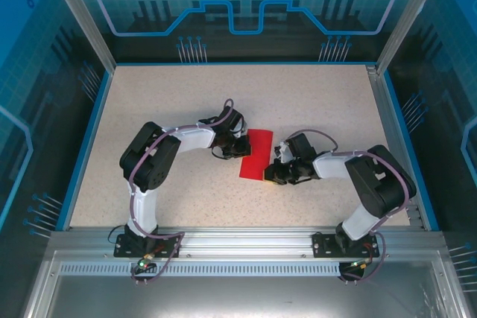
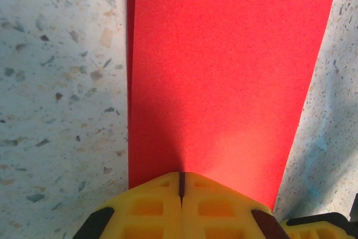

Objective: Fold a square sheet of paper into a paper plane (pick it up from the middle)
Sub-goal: Fold the square sheet of paper in half at the center of the table.

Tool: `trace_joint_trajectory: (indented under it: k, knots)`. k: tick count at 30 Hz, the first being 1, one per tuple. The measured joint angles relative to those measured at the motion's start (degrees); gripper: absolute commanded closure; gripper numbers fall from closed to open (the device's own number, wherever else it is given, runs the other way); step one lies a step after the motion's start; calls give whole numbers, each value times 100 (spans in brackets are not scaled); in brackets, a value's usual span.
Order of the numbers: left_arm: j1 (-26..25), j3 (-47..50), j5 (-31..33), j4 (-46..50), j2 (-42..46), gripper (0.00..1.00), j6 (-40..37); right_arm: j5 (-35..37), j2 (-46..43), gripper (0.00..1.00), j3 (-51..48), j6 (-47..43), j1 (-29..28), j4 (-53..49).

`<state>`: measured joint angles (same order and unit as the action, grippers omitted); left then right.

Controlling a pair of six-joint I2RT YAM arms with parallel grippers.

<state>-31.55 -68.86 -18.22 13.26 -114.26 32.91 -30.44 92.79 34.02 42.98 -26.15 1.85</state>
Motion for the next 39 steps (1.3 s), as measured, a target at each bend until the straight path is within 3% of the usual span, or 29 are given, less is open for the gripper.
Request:
trace_joint_trajectory:
  k: [4, 8, 14, 20, 24, 39]
  knots:
    - [-2, 90, -2, -17, 87, 99, 46, 286, -358, 74, 127, -214, 275, -695]
    - [-2, 315, 0, 83, 321, 86, 203, 988, -601, 67, 826, -448, 372, -1491]
    - [59, 658, -37, 76, 957, 72, 487, 1364, -431, 65, 1467, -511, 280, -1698]
    - [599, 1062, -529, -455, 1182, 64, 754, 1416, 57, 63, 1735, -442, 46, -1766]
    - [852, 1248, -815, -614, 1167, 62, 883, 1381, 225, 63, 1884, -385, 17, -1751]
    - [841, 1250, -1209, -866, 1010, 60, 918, 1351, 916, 64, 2098, -332, 15, -1641]
